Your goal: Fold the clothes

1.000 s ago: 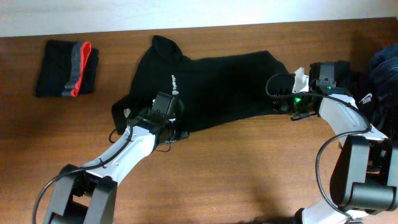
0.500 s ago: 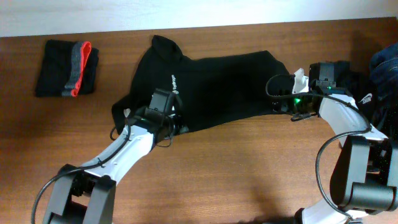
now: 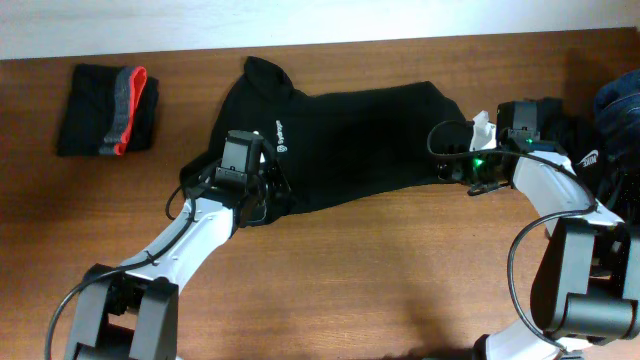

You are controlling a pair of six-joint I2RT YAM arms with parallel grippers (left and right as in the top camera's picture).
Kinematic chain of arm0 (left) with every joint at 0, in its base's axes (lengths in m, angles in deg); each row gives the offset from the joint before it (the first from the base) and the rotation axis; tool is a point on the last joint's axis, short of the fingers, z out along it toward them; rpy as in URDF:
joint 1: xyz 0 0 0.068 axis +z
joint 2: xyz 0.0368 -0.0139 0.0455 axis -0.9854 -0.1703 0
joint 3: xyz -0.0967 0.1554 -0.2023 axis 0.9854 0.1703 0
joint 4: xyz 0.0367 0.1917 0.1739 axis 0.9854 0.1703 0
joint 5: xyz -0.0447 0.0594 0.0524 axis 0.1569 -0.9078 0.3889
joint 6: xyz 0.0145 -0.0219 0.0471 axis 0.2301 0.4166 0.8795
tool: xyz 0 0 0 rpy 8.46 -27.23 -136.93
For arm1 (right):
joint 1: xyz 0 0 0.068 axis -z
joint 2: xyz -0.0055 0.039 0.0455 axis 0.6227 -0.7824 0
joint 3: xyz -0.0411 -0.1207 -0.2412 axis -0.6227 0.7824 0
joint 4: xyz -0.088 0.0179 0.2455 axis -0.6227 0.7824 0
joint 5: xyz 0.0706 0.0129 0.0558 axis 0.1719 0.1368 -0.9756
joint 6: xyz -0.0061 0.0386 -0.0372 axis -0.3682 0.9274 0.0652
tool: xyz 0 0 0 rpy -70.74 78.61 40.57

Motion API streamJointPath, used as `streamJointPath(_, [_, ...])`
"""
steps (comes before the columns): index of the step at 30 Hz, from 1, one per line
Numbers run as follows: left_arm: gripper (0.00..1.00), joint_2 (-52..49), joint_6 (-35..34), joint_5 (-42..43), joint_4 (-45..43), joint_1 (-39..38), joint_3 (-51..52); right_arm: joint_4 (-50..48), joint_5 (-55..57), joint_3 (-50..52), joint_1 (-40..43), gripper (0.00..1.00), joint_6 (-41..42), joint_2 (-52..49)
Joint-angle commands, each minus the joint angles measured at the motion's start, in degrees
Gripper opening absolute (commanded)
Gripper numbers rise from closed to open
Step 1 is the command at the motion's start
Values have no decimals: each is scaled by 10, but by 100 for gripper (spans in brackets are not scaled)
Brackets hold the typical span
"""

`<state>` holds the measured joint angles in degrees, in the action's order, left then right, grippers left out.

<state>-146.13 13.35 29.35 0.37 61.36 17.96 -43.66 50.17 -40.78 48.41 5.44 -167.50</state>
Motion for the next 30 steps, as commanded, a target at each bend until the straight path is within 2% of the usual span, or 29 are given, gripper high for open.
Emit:
streamJointPath(1, [21, 3, 1, 37, 9, 2, -8, 5, -7, -9, -6, 75, -12, 1])
streamJointPath(7, [22, 91, 18, 3, 56, 2, -10, 15, -7, -9, -6, 79, -34, 1])
streamJointPath(12, [30, 149, 162, -28, 124, 2, -10, 14, -7, -9, -6, 82, -34, 1])
streamJointPath(14, [37, 156, 230, -74, 152, 2, -10, 14, -7, -9, -6, 83, -34, 1])
streamJointPath(18, [38, 151, 391, -187, 174, 3, -9, 12, -7, -9, -6, 84, -34, 1])
streamJointPath(22, [47, 141, 518, -186, 174, 0, -9, 9, -7, -9, -6, 84, -34, 1])
streamJointPath(24, [48, 132, 578, -176, 174, -2, -9, 9, -7, -9, -6, 85, -34, 1])
streamJointPath(30, [48, 95, 664, -148, 161, -24, -9, 9, -7, -9, -6, 85, -34, 1])
